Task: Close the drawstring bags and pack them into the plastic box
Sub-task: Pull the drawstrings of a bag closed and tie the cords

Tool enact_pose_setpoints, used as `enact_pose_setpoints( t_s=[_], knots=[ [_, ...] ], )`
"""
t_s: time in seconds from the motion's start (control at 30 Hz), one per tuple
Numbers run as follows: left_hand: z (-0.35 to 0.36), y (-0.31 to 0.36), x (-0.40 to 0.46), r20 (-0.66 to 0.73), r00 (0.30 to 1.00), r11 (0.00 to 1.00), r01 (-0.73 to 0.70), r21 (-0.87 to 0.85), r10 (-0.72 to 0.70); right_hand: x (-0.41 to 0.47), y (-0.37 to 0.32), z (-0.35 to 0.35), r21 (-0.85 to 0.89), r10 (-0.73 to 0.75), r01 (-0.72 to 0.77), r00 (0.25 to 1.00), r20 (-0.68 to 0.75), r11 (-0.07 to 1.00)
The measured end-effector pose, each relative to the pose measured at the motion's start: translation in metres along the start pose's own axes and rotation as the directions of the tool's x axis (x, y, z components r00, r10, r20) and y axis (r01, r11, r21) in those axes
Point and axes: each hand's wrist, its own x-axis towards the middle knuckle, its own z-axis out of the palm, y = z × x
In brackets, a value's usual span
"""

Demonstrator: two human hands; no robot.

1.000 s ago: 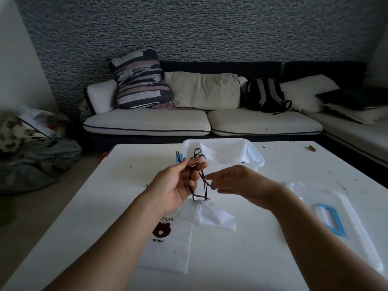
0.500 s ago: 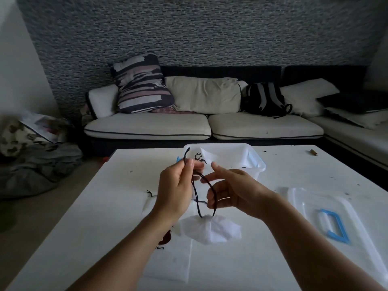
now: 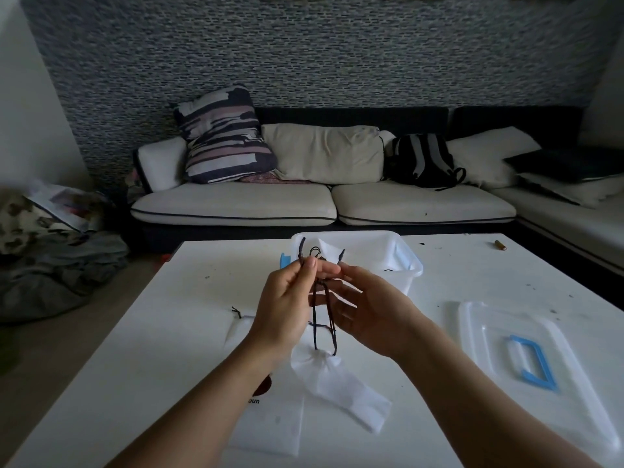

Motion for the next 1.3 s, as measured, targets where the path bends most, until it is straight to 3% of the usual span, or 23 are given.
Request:
enact_pose_setpoints(
  t_s=[0.07, 0.13, 0.23, 0.3, 0.4, 0.5, 0.6, 0.67, 0.7, 0.77, 0.83, 0.87, 1.03, 1.13, 1.3],
  knots=[
    [0.002, 0.002, 0.001, -0.02, 1.0, 1.0, -0.006, -0.011, 0.005, 0.002, 0.0, 0.001, 0.068, -0.036, 0.036, 0.999, -0.012, 0.997],
    [0.0, 0.007, 0.007, -0.118, 0.987, 0.98, 0.092, -0.175, -0.113, 0.002, -0.005, 0.002, 0.165, -0.077, 0.081, 0.997, -0.03, 0.983],
    [-0.017, 0.008, 0.021, -0.208, 0.906, 0.807, 0.201, -0.555, -0.369, 0.001, -0.019, -0.003, 0.358, -0.123, 0.119, 0.992, -0.012, 0.926],
    [-0.032, 0.006, 0.028, -0.228, 0.858, 0.714, 0.206, -0.669, -0.461, 0.001, -0.027, -0.011, 0.428, -0.164, 0.162, 0.986, -0.031, 0.889],
    [-0.055, 0.001, 0.034, -0.248, 0.812, 0.668, 0.218, -0.711, -0.528, 0.003, -0.037, -0.028, 0.417, -0.21, 0.238, 0.971, -0.111, 0.877],
    [-0.076, 0.0, 0.044, -0.277, 0.797, 0.713, 0.253, -0.654, -0.537, 0.004, -0.048, -0.047, 0.34, -0.225, 0.268, 0.961, -0.162, 0.901],
    [-0.079, -0.002, 0.049, -0.34, 0.797, 0.822, 0.312, -0.476, -0.5, 0.004, -0.049, -0.047, 0.01, -0.314, 0.323, 0.928, -0.201, 0.946],
    [-0.071, -0.01, 0.046, -0.414, 0.837, 0.93, 0.361, -0.075, -0.358, 0.003, -0.042, -0.039, -0.38, -0.428, 0.342, 0.888, -0.168, 0.86],
    [-0.067, -0.013, 0.042, -0.404, 0.873, 0.921, 0.359, 0.151, -0.274, 0.004, -0.038, -0.036, -0.586, -0.479, 0.333, 0.871, -0.11, 0.739],
    [-0.06, -0.018, 0.036, -0.281, 0.942, 0.825, 0.303, 0.477, -0.183, 0.006, -0.028, -0.034, -0.902, -0.51, 0.273, 0.857, 0.071, 0.334],
    [-0.055, -0.017, 0.03, -0.145, 0.969, 0.677, 0.243, 0.694, -0.2, 0.006, -0.017, -0.033, -0.978, -0.423, 0.206, 0.885, 0.196, -0.022],
    [-0.054, -0.015, 0.027, -0.101, 0.969, 0.609, 0.221, 0.762, -0.226, 0.005, -0.014, -0.033, -0.979, -0.371, 0.183, 0.906, 0.204, -0.091],
    [-0.058, -0.005, 0.016, 0.213, 0.928, 0.482, -0.041, 0.875, -0.307, -0.001, -0.013, -0.027, -0.96, -0.241, 0.198, 0.939, 0.244, -0.198],
    [-0.062, -0.005, 0.014, 0.269, 0.873, 0.4, -0.094, 0.912, -0.408, 0.0, -0.014, -0.027, -0.956, -0.207, 0.223, 0.943, 0.261, -0.189],
    [-0.06, -0.014, 0.013, 0.315, 0.868, 0.327, -0.191, 0.926, -0.383, 0.006, -0.01, -0.029, -0.949, -0.19, 0.274, 0.935, 0.3, -0.154]
  ],
)
